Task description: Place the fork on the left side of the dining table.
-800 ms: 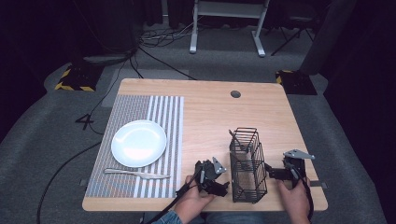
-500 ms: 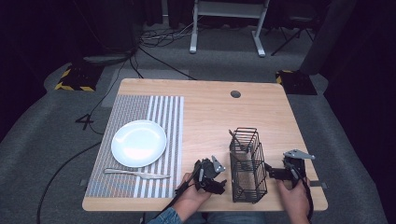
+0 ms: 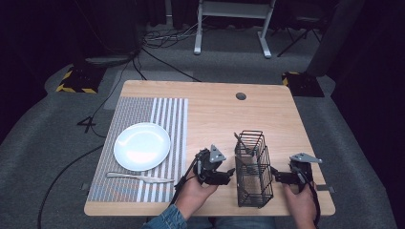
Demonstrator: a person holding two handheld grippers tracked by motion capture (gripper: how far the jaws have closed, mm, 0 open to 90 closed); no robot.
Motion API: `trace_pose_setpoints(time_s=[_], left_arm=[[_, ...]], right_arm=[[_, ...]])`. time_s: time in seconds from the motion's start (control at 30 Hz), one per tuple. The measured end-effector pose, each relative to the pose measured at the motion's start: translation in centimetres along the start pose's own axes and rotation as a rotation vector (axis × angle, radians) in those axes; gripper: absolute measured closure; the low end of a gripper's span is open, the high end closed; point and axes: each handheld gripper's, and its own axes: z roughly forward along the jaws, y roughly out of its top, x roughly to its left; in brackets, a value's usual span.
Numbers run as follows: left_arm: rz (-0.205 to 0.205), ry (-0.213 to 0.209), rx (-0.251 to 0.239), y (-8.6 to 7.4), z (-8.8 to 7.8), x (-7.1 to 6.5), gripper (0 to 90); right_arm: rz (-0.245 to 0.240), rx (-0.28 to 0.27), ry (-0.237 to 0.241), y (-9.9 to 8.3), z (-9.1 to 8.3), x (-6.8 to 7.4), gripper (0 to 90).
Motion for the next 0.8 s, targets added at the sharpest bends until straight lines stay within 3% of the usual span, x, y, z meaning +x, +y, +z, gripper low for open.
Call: trace_pose_setpoints(time_s=[0.13,0.33,0.53,0.8], left_arm=[[-0.022,-0.027,-0.03,1.0,-1.1,1.1,36.6],[-0.028,-0.018,-0.065,2.3,-2.2,1.7,36.1],[-0.032,-0.029,-0.083,3.3,-2.6,1.9,40.0],[-0.07,-0.038,-0.109,4.5,-2.4,2.4,40.0]], right_arm=[[-0.001,0.0,0.002,0.0,0.0,0.0,5.1],[-0.004,-0.002,-0.002,0.0,0.0,0.1,6.0],[-0.004,-0.003,0.002,0.0,-0.1,0.0,6.5],[-0.006,-0.005,0.003,0.0,-0.1,0.1,7.3]])
